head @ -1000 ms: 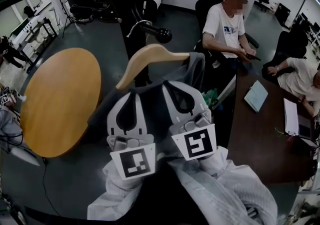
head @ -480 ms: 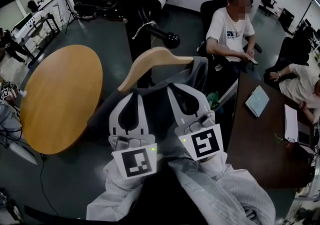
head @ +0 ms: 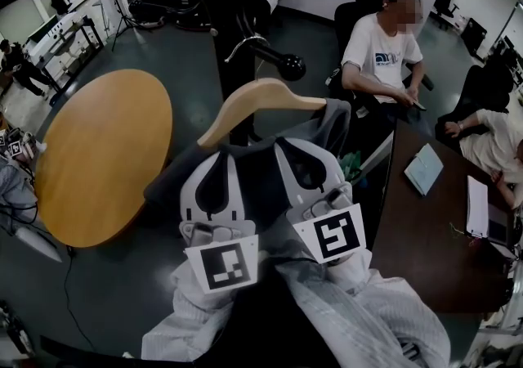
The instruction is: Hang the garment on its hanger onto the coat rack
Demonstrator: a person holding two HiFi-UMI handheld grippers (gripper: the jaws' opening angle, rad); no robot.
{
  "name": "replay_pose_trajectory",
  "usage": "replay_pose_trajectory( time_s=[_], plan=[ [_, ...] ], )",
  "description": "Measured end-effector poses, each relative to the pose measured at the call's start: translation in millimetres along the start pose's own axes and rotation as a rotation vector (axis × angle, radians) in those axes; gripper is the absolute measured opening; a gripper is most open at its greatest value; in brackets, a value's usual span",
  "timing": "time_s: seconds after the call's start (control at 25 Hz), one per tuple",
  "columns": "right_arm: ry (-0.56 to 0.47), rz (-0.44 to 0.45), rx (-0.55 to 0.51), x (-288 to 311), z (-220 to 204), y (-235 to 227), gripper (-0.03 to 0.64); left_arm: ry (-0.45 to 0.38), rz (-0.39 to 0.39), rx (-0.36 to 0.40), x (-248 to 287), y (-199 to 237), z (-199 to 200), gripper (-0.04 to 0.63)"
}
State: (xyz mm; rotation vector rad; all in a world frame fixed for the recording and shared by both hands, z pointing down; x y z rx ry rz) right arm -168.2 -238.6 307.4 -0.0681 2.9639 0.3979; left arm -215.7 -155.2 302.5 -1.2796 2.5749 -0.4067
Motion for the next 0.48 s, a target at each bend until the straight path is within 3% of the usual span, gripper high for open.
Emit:
replay_pose_trajectory(
  time_s=[0.48],
  plan=[
    [0.013,-0.009,0.004,-5.0,-1.7,5.1,0.0,0.011,-0.021,-0.008,-0.5,-5.2,-4.7,0.005]
  ],
)
Point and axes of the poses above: the fingertips, and each gripper's own axes: x forward along the fingers, y to its left, z out of its top, the point moved 2 cm from there along -x, backward along the fingers, and after that the axes turned 1 degree about z, right-handed, at the moved point
